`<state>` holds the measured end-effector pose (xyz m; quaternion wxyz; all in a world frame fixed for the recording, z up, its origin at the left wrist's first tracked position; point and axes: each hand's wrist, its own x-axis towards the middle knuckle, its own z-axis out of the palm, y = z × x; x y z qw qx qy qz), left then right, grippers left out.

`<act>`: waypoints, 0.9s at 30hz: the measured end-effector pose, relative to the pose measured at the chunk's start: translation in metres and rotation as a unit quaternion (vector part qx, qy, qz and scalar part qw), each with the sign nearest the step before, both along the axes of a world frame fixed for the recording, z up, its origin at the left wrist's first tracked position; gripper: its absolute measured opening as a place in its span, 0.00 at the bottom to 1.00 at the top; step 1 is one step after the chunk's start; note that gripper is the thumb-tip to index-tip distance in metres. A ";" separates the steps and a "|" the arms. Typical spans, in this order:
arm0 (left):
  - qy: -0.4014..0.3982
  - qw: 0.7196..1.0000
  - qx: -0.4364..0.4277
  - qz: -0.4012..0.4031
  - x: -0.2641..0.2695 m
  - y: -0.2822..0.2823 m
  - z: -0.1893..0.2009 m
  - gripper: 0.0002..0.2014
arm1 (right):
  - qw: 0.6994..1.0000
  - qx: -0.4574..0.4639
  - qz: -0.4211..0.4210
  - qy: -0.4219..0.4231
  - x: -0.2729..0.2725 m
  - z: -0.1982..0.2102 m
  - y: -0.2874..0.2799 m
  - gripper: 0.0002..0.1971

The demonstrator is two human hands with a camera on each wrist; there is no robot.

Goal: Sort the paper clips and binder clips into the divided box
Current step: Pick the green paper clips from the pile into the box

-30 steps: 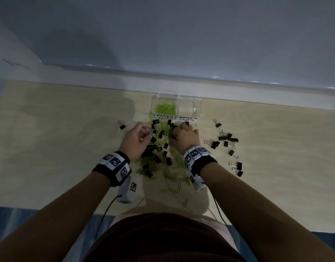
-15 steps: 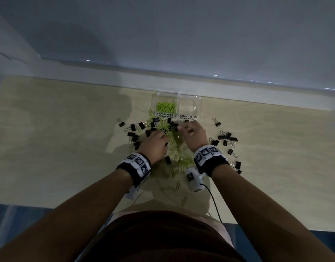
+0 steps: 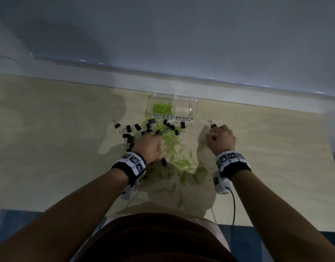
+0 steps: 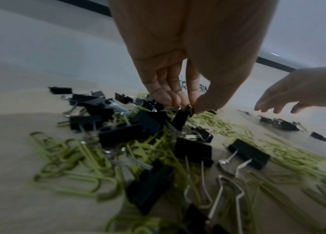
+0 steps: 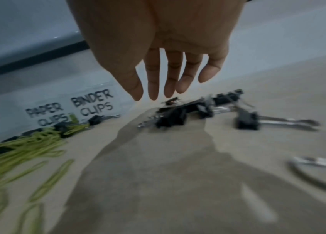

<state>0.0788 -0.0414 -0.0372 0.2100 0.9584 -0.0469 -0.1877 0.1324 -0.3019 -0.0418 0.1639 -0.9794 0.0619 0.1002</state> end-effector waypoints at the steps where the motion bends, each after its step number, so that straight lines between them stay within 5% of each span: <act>1: -0.009 1.000 -0.018 0.016 -0.001 0.005 0.001 0.08 | 1.000 0.002 0.030 -0.007 0.000 0.002 0.009 0.11; 9: -0.067 0.993 0.011 0.092 0.016 0.049 0.017 0.10 | 0.978 -0.004 0.208 0.017 0.005 0.006 0.082 0.15; 16: -0.062 0.998 -0.017 -0.016 0.048 -0.016 0.009 0.19 | 0.975 -0.029 0.213 0.052 0.013 -0.006 0.090 0.20; 19: -0.049 0.998 -0.002 -0.036 0.061 -0.039 -0.002 0.15 | 0.974 -0.019 0.220 0.050 0.010 -0.008 0.087 0.18; 24: -0.069 0.997 0.023 -0.024 0.068 -0.045 -0.012 0.08 | 0.978 0.175 0.103 0.057 0.007 -0.013 0.071 0.07; 27: -0.072 0.997 0.032 -0.021 0.066 -0.040 -0.018 0.06 | 0.942 0.326 -0.031 0.066 0.003 -0.014 0.059 0.09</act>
